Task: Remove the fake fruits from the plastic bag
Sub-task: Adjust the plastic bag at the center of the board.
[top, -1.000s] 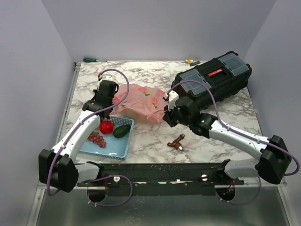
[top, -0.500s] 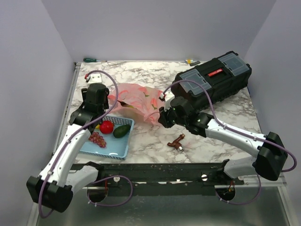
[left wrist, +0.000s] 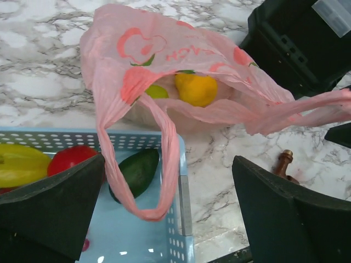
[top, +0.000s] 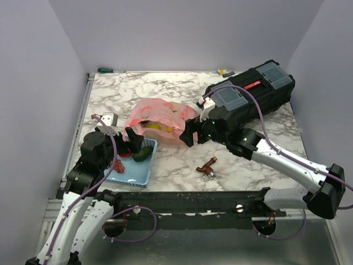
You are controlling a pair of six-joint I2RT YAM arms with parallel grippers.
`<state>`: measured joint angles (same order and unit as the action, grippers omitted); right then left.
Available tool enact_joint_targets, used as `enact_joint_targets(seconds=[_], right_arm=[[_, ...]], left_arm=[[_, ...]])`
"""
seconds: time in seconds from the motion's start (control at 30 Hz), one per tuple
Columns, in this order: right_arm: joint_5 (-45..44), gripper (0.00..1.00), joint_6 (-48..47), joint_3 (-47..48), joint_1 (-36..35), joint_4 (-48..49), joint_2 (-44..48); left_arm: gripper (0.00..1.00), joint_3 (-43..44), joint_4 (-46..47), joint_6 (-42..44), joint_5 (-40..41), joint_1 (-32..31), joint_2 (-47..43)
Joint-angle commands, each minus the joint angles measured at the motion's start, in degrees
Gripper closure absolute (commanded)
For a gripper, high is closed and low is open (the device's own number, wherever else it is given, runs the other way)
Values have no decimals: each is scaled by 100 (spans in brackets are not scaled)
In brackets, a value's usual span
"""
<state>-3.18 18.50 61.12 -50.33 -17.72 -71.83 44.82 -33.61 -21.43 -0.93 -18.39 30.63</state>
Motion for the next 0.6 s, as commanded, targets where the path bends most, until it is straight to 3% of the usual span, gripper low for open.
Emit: enact_joint_targets(seconds=[0.0,0.03,0.1,0.2,0.37,0.57], right_arm=[[466,13,1268,71,-48,258,170],[450,13,1649,119,-52,241,134],[62,0,2369,327,-48,-46,32],[-92,0,3267,586,-58,-741,-67],[283,0,4815,-552,-126,247,632],[-333,0,6660,-1331,-127,442,1150]], left_arm=[[2,-160,486,-151,-552,29,132],[2,-89,412,-127,-435,29,237],[3,12,292,-59,-293,29,384],[3,51,263,95,-307,28,354],[1,130,212,154,-292,28,-142],[1,51,57,-259,561,29,-298]])
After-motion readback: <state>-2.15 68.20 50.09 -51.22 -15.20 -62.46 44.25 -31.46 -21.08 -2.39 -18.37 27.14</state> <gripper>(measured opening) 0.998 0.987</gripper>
